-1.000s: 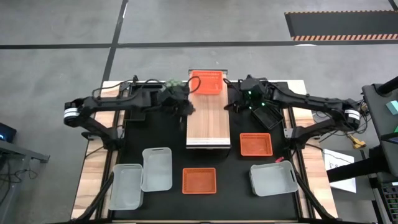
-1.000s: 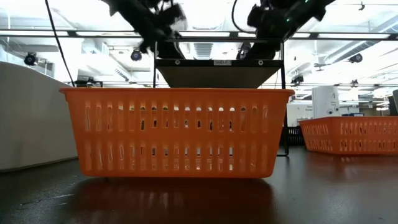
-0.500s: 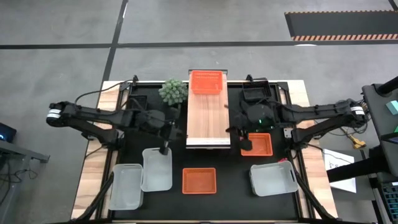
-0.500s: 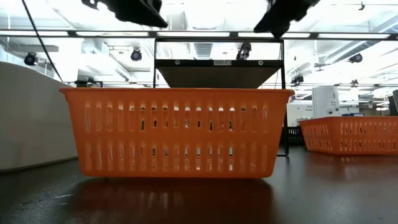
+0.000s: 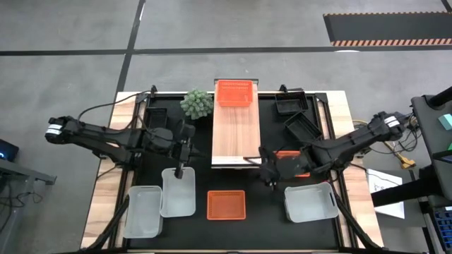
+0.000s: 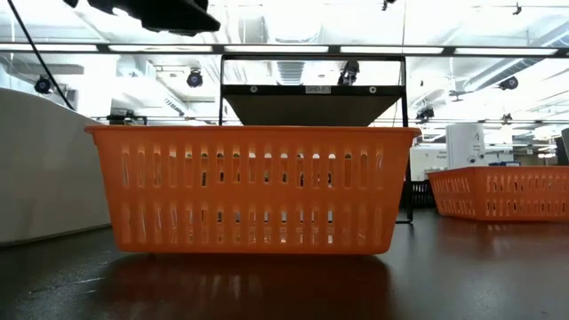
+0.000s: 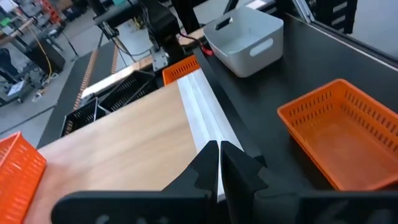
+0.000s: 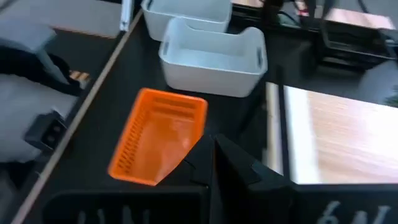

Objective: Stack baskets on shelf by color
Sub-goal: Put the right gray bin on the shelf

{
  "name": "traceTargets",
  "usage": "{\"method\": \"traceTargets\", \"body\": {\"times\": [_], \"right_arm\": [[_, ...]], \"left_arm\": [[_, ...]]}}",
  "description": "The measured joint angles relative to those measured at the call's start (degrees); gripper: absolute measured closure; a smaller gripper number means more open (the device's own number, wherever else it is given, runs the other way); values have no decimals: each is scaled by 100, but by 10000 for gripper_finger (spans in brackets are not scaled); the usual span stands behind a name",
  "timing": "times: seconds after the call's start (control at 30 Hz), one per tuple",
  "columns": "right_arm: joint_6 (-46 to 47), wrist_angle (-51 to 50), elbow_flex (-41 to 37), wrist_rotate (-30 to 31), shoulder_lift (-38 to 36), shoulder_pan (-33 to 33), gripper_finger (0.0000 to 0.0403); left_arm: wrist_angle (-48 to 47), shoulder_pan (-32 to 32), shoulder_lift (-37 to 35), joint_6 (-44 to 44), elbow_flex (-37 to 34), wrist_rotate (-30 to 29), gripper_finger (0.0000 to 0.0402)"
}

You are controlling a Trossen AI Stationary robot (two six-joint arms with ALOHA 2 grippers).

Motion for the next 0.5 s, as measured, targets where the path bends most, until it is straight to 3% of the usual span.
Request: {"method": "traceTargets", "body": {"times": [0.3,0.5], "right_arm": [[800,-80,697,9,888,237,391],[1081,-312,1259,-3,1562,360,351]], "left_arm": [[112,0,27,4,-151,-25,400],[101,0,35,4,-173,-28,400]]}}
